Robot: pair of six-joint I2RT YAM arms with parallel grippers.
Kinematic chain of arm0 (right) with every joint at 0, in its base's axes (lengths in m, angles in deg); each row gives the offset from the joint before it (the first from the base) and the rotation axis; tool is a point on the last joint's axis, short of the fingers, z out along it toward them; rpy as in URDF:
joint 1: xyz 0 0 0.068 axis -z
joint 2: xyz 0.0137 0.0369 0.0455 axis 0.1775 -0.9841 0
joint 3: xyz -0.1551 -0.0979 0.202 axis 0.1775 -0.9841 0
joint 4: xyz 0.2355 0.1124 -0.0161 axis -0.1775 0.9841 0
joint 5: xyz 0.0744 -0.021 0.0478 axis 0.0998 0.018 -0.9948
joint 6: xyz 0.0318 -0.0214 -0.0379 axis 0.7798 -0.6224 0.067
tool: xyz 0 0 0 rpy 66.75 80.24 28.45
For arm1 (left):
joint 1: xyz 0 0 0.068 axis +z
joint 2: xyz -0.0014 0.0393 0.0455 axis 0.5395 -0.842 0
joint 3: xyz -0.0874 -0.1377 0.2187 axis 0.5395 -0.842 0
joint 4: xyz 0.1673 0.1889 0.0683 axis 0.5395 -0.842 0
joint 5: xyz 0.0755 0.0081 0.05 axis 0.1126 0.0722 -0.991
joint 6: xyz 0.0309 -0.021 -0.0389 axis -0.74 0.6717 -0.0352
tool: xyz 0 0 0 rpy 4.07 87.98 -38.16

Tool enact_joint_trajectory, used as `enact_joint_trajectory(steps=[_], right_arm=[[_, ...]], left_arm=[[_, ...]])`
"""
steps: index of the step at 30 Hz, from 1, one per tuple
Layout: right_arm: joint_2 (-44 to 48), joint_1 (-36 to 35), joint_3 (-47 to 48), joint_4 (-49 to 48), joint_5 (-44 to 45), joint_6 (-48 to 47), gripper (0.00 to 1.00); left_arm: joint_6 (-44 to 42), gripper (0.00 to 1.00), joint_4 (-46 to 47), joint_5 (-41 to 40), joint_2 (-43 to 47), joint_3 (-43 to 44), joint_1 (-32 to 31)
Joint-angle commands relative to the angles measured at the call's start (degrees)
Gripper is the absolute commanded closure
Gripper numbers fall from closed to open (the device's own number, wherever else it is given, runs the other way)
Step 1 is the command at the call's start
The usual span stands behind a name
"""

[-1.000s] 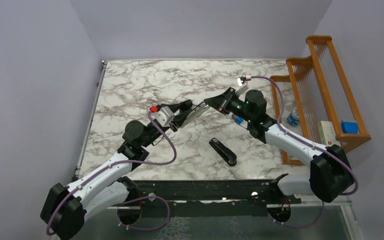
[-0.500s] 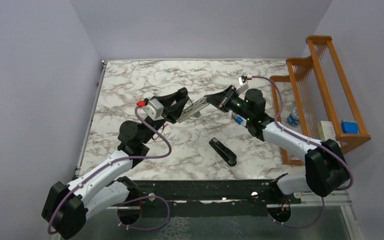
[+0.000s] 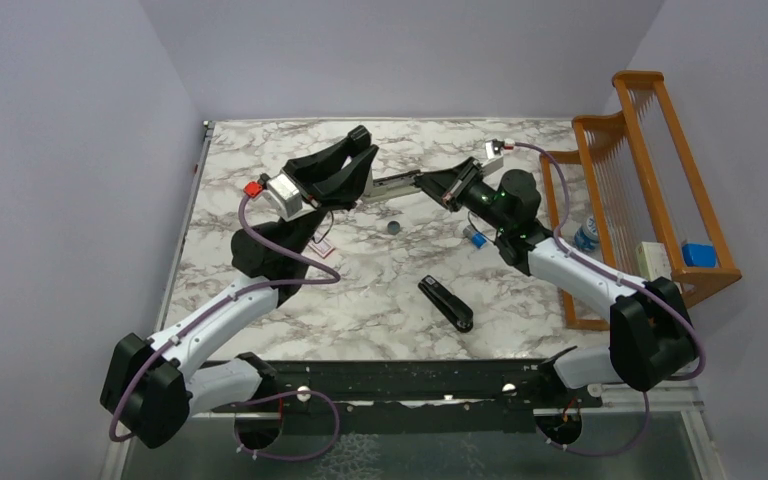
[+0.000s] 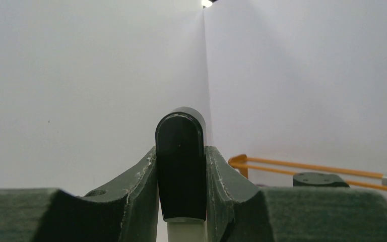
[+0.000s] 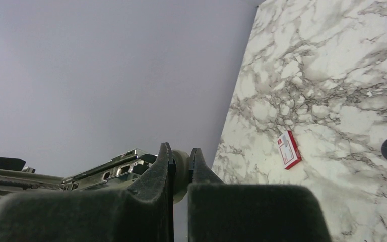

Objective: Load the staples into the stapler
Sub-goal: Open the stapler at the center of the board.

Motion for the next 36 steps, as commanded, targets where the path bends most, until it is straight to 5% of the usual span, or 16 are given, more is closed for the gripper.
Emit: enact_joint_trajectory(steps=[1, 10, 19, 28, 32, 36], right_arm=[[-2.8, 1.5, -0.8, 7.6, -2.9, -5.9, 0.97], [-2.7, 1.7, 2.0, 11.4, -3.6, -10.6, 0.66], [1.0, 1.7, 2.8, 15.1, 0.9, -22.8, 0.56], [10.9, 1.7, 4.2, -0.3, -20.0, -47.9, 0.38], [13.0, 1.7, -1.4, -19.7, -24.6, -46.6, 0.38], [11.7, 1.6, 3.5, -19.6, -34.4, -46.3, 0.37]], left_arm=[[1.8, 1.00, 21.3, 1.7, 1.3, 7.4, 0.3], [4.1, 1.00, 23.4, 1.8, 0.7, 6.6, 0.3], [4.5, 1.00, 23.8, 1.6, 1.0, 6.2, 0.3], [8.1, 1.00, 23.7, 9.3, 1.0, 4.8, 0.4], [12.4, 1.00, 27.2, 12.3, -0.5, 5.3, 0.4], [16.8, 1.00, 30.4, 15.1, -2.0, 6.0, 0.4]])
